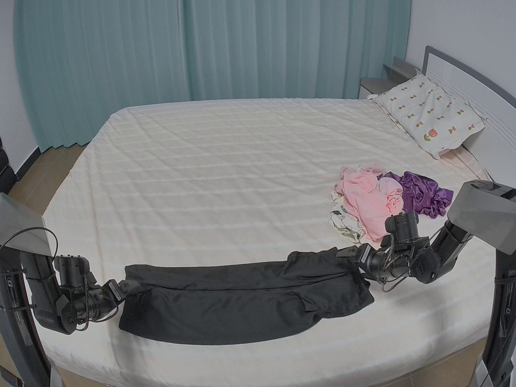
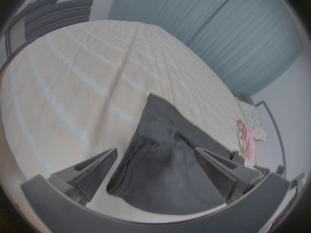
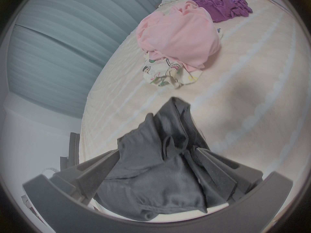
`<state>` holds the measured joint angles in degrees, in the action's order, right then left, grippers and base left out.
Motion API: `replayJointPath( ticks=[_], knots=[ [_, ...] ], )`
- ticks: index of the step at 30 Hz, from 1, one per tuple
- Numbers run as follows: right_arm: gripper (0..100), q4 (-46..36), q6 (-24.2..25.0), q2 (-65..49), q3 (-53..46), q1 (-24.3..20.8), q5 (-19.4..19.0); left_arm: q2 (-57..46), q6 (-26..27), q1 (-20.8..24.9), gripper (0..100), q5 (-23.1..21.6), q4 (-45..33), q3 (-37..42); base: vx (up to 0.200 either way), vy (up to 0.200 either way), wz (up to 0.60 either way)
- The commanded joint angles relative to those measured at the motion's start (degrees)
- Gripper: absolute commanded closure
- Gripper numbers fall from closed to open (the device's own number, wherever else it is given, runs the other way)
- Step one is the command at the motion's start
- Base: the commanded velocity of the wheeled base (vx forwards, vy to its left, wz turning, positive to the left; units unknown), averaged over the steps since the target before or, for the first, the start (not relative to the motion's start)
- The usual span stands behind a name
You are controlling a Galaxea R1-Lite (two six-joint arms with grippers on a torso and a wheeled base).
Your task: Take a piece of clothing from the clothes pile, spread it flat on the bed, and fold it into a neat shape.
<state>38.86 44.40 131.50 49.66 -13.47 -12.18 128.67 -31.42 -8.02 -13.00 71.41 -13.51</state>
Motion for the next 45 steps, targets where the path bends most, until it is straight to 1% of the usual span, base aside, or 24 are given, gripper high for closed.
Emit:
replayJointPath(
  ticks=[1, 9, 15, 16, 19, 22, 24, 33, 38, 45],
  knots=[
    [0, 0.0, 0.0, 0.2, 0.1, -0.1, 0.0, 1.6, 2.6, 0.1, 0, 0.1, 0.3, 2.3, 0.0, 0.0, 0.0],
    [0, 2.0, 0.0, 0.7, -0.1, -0.2, 0.0, 5.1, 2.7, 1.3, 0, 0.3, 4.3, 1.5, 0.0, 0.0, 0.0],
    [0, 2.0, 0.0, 0.7, -0.1, -0.3, 0.0, 7.9, 2.8, 1.5, 0, 1.9, 7.0, 0.1, 0.0, 0.0, 0.0],
    [0, 2.0, 0.0, 0.7, -0.1, -0.3, 0.0, 8.2, 2.8, 1.5, 100, 1.9, 7.1, 0.1, 0.0, 0.0, 0.0],
    [0, 2.0, 0.0, 0.7, -0.1, -0.3, 0.0, 8.2, 3.2, 1.5, 100, 2.7, 7.2, 0.8, 0.0, 0.0, 0.0],
    [0, 2.0, 0.0, 0.7, -0.1, -0.2, 0.0, 8.3, 5.0, 0.9, 100, 5.9, 7.2, 2.6, 0.0, 0.0, 0.0],
    [0, 2.0, 0.0, 0.7, -0.1, -0.2, 0.0, 8.3, 6.2, 0.4, 100, 6.9, 7.1, 3.7, 0.0, 0.0, 0.0],
    [0, 2.0, 0.0, 0.7, -0.1, -0.2, 0.0, 7.7, 10.0, 0.0, 100, 7.4, 6.8, 6.7, 0.0, 0.0, 0.0],
    [0, 2.0, 0.0, 0.7, -0.1, -0.2, 0.0, 7.6, 14.0, -1.6, 100, 7.7, 7.1, 8.3, 0.0, 0.0, 0.0],
    [0, 2.0, 0.0, 0.7, -0.1, -0.2, 0.0, 7.0, 17.9, -1.9, 100, 7.7, 7.1, 11.0, 0.0, 0.0, 0.0]
  ],
)
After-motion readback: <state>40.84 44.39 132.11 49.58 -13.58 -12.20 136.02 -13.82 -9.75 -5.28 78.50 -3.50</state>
